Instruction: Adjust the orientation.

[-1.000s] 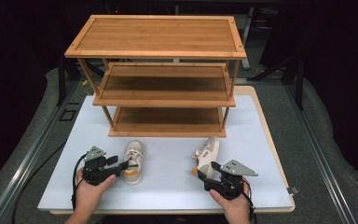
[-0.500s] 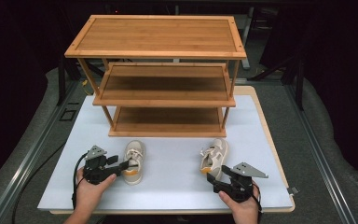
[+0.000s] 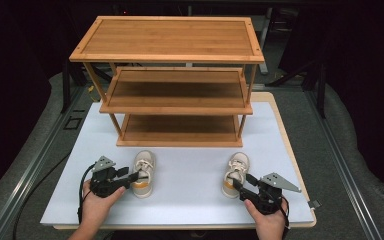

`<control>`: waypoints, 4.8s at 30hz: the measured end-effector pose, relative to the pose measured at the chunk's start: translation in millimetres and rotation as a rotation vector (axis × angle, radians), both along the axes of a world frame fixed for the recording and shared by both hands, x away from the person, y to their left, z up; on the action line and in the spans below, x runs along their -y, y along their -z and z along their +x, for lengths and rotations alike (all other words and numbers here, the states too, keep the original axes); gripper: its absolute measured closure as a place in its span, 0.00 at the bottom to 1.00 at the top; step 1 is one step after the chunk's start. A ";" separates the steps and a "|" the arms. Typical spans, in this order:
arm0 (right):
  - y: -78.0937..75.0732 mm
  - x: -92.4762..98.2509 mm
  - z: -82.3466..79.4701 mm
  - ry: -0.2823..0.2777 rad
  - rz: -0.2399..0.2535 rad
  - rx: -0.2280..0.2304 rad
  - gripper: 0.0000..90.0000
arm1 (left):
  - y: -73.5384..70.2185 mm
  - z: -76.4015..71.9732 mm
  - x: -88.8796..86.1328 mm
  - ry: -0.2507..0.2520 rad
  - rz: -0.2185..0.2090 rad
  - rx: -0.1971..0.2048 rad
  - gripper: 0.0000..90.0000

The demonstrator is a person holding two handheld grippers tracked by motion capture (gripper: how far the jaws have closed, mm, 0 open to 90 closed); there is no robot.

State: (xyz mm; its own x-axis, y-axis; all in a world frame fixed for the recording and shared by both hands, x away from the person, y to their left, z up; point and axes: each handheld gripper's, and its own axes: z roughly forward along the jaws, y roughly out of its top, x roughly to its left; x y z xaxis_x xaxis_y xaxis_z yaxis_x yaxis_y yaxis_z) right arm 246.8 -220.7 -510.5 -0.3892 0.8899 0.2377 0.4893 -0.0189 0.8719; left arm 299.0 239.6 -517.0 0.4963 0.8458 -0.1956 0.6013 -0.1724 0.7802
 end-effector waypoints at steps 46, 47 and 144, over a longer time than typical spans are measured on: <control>6.4 -7.9 30.5 0.128 -0.063 -0.127 0.77 | 3.0 8.8 23.1 -0.016 0.017 -0.025 0.66; 6.1 -11.0 29.7 0.123 -0.066 -0.124 0.79 | 3.0 8.4 24.8 -0.015 0.015 -0.023 0.66; 30.4 -129.7 31.2 0.066 0.003 -0.012 0.62 | 29.5 -2.6 90.7 -0.057 -0.250 0.079 0.60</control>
State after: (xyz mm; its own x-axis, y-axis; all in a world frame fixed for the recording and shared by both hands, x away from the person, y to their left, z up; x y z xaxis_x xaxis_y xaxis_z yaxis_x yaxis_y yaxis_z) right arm 278.0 -91.0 -541.0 -0.3264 0.9130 0.2446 0.4971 -0.0542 0.8660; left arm 296.4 148.9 -546.5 0.4716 0.8030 -0.3644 0.5398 0.0639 0.8394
